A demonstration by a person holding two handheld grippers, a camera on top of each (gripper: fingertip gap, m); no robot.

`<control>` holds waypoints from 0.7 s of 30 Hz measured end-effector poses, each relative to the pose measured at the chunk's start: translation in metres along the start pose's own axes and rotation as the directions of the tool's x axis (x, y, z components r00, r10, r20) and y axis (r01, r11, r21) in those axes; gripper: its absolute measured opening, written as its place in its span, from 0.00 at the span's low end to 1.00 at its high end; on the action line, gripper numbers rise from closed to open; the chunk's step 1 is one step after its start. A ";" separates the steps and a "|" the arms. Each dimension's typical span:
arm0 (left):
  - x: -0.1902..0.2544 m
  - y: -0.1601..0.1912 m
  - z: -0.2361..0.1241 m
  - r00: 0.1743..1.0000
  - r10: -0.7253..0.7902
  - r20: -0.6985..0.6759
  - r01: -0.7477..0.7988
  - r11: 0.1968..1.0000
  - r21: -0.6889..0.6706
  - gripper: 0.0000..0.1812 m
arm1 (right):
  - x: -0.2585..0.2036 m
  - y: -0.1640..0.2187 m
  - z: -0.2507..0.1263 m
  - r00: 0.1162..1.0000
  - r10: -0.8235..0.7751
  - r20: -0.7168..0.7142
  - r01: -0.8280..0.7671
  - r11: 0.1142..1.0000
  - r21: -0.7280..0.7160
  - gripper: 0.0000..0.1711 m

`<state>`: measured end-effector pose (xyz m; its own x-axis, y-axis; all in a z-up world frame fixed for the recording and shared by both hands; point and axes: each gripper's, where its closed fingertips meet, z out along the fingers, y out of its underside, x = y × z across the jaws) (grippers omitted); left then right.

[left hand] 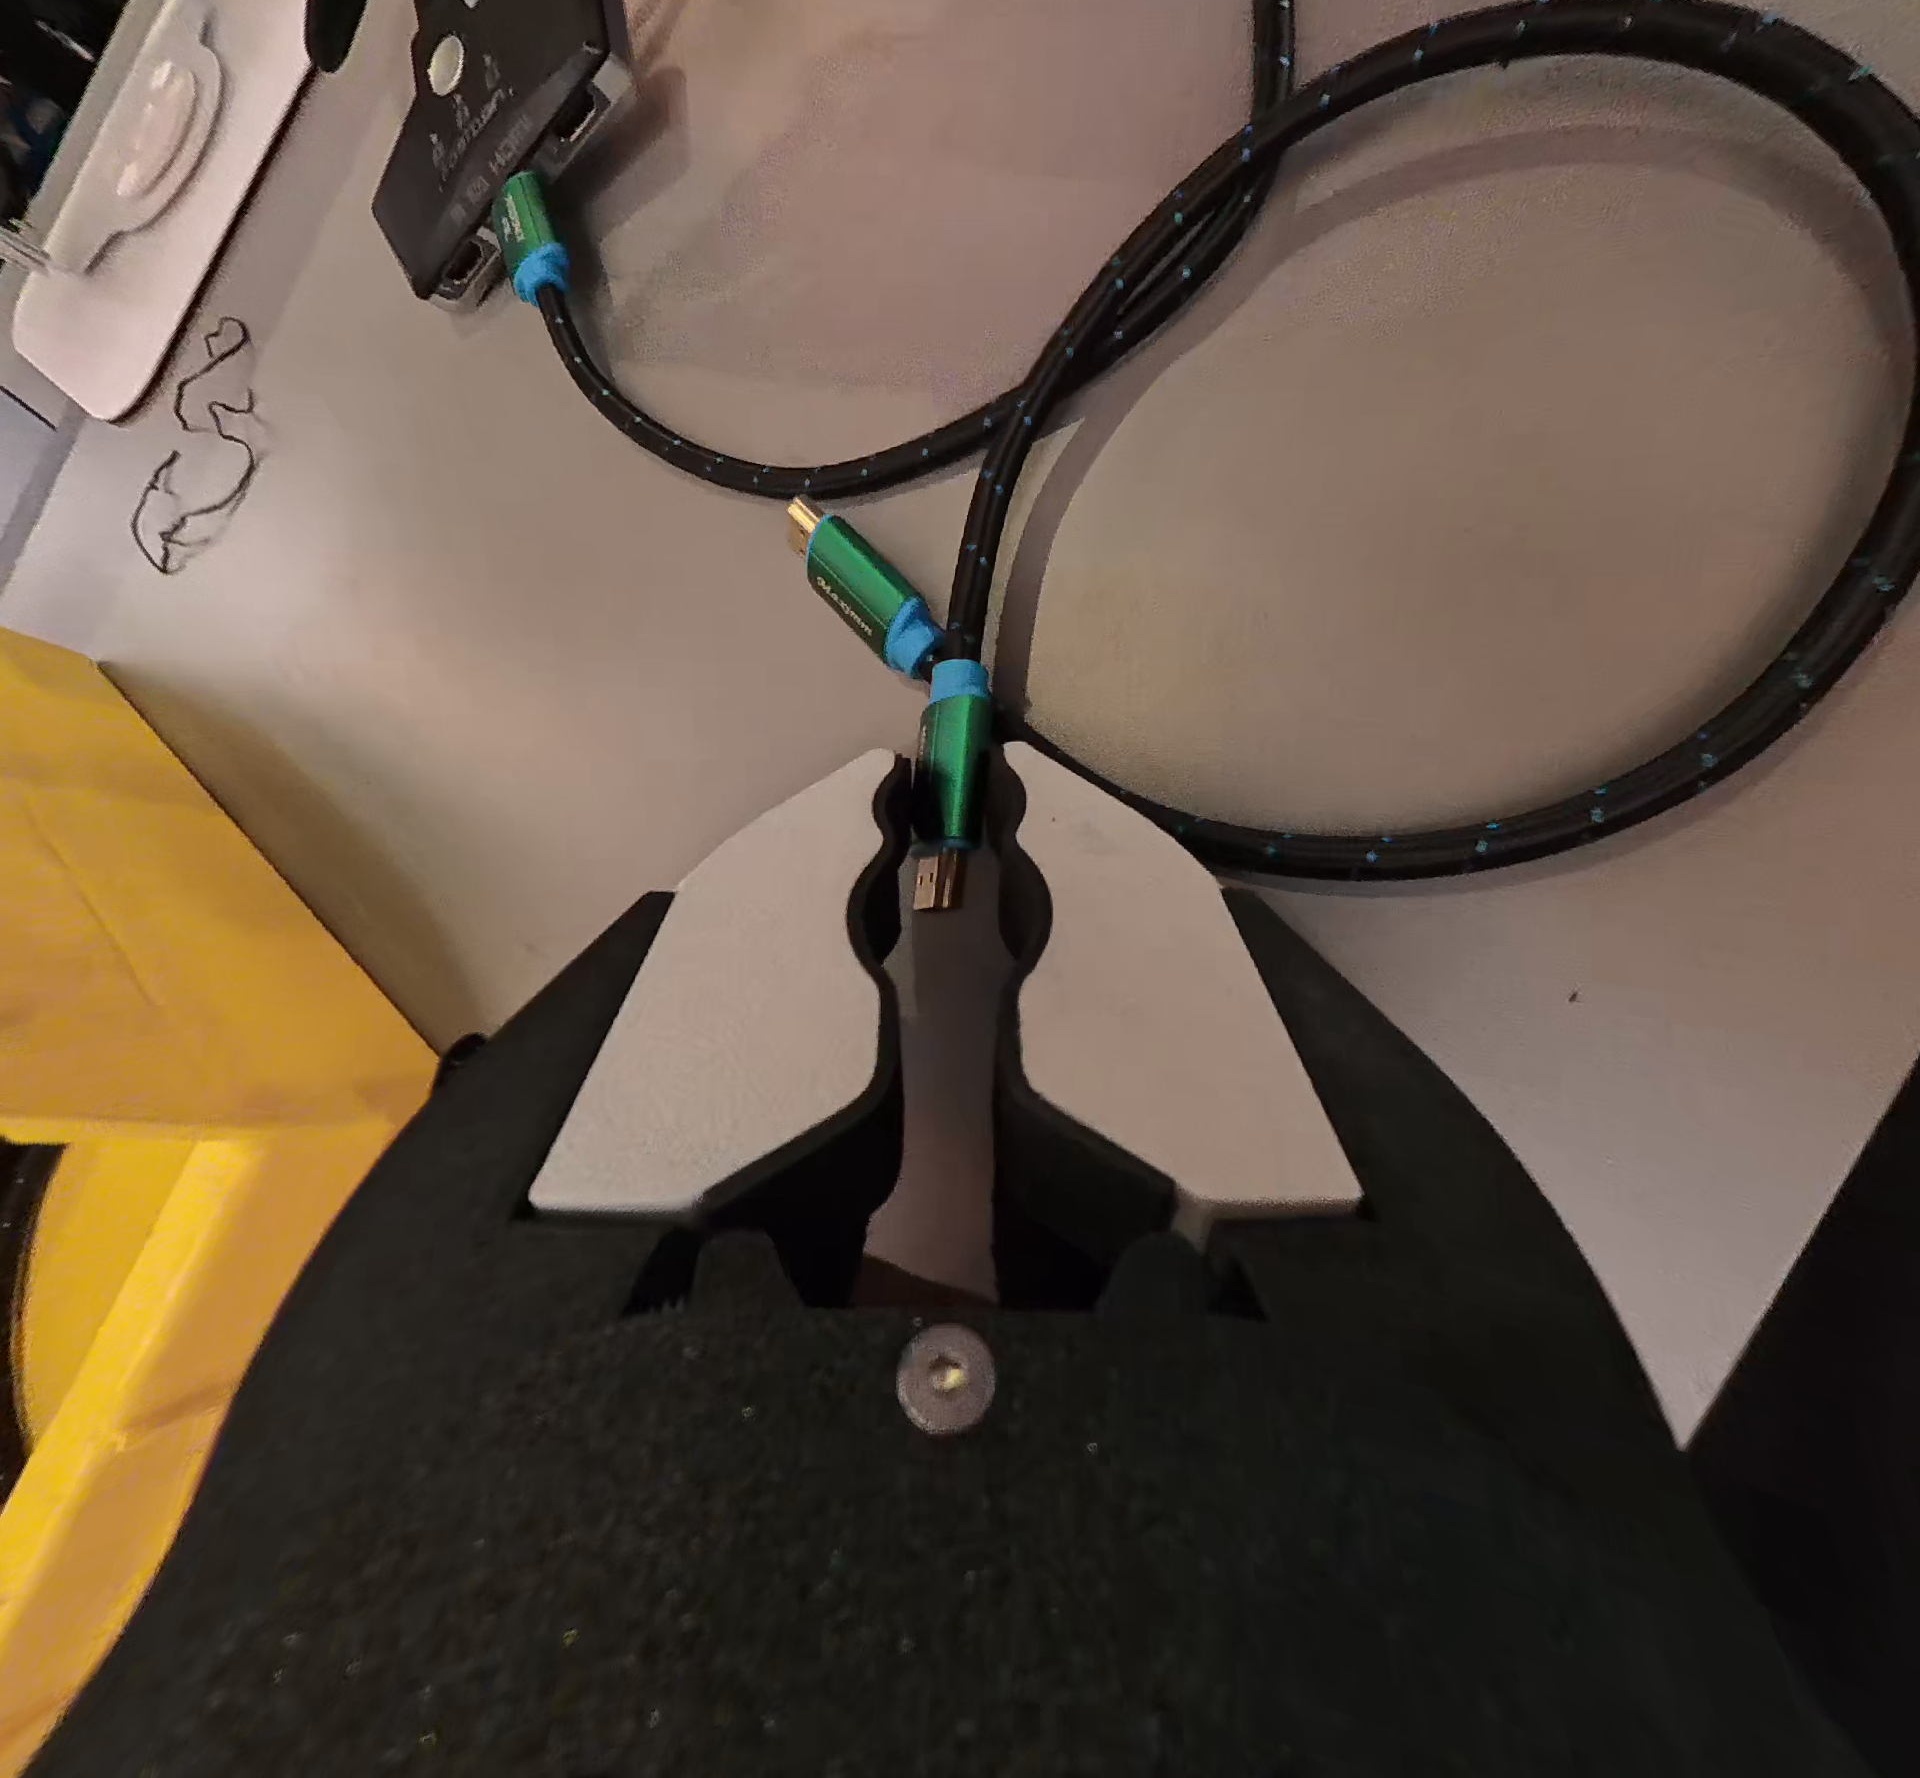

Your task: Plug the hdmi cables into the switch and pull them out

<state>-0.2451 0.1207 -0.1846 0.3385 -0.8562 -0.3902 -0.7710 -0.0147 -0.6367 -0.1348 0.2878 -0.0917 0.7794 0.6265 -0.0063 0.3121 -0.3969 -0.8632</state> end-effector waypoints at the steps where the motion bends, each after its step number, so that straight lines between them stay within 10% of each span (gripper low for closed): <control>1: -0.001 -0.001 0.001 1.000 0.006 0.009 -0.006 1.000 0.003 0.07 | 0.010 -0.009 0.026 1.000 0.009 0.000 -0.009 0.998 -0.056 0.00; 11: -0.005 0.004 -0.006 0.999 -0.033 0.028 0.032 0.999 0.036 0.07 | 0.050 -0.016 0.177 0.915 -0.387 0.109 0.396 0.820 -0.412 0.00; 16: -0.015 -0.003 -0.023 0.990 -0.134 0.035 0.129 0.984 0.120 0.07 | 0.061 -0.025 0.168 0.931 -0.363 0.032 0.348 0.859 -0.375 0.15; 21: -0.024 -0.006 -0.031 0.978 -0.207 0.028 0.200 0.967 0.160 0.07 | 0.015 -0.053 0.080 0.984 -0.140 0.109 0.152 0.982 -0.113 0.16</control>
<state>-0.2653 0.1253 -0.1506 0.5054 -0.8201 -0.2683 -0.5913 -0.1027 -0.7999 -0.1833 0.3718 -0.0870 0.6642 0.7452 0.0595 0.4860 -0.3700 -0.7918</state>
